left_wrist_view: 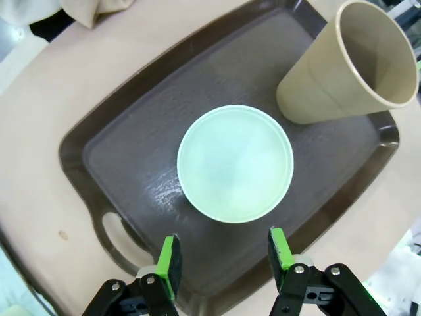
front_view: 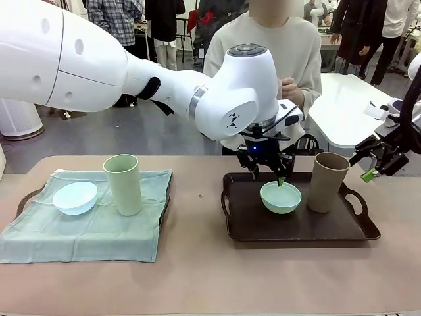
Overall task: Set up a tray with a mat and arrange the tableware.
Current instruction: Pick up the Picnic Bowl and Reusable plastic cup from the Handle tray in front of the human's position and hold them in the air.
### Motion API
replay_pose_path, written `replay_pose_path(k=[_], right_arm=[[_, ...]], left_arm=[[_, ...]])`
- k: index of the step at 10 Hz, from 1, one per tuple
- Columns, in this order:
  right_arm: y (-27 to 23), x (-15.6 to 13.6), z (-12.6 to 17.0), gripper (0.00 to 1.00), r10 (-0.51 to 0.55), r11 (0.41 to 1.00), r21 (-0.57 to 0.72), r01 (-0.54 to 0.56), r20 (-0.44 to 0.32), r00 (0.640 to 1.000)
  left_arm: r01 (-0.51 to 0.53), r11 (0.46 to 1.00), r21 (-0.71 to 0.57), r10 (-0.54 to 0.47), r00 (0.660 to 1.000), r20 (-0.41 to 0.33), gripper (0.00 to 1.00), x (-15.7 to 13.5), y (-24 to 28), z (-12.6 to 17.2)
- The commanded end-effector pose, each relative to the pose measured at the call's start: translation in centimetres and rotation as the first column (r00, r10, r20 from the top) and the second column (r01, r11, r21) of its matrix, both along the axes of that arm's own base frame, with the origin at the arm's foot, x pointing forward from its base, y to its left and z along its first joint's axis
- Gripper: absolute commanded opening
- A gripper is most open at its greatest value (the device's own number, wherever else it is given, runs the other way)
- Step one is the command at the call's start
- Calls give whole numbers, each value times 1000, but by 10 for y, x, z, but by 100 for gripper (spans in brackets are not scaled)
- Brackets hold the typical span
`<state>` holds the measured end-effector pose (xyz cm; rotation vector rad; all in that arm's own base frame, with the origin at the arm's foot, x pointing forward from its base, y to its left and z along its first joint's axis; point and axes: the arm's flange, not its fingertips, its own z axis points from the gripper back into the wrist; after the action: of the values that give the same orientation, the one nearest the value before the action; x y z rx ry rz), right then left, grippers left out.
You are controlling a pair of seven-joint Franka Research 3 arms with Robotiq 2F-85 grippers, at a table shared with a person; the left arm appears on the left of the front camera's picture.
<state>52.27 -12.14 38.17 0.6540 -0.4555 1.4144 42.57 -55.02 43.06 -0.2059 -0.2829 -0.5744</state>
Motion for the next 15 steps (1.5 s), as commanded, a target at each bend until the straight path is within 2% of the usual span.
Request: replay_pose_path(k=[1,2,3,5,8,12,15], right_arm=[[3,1,-1,100,4,1000,-1,-4,0,1000],[8,2,-7,100,-16,1000,14,16,9,1000],[10,3,-11,100,-19,999,32,19,2,1000],[18,7,-19,100,-46,997,68,47,-17,999],[33,13,-30,100,-81,990,111,87,-53,995],[46,17,-45,100,-43,995,90,50,-72,996],[58,16,-56,100,15,997,73,-12,-44,999]], left_arm=[[-2,1000,1,2,1000,0,70,1,1,0],[-127,992,18,127,992,9,70,13,0,-2],[-195,980,23,195,980,31,70,18,1,1],[-230,972,41,227,972,59,70,16,5,6],[-250,967,54,248,968,41,70,21,14,-1],[-275,960,45,275,961,-9,70,34,20,-16],[-304,952,22,305,950,-68,70,47,24,-34]])
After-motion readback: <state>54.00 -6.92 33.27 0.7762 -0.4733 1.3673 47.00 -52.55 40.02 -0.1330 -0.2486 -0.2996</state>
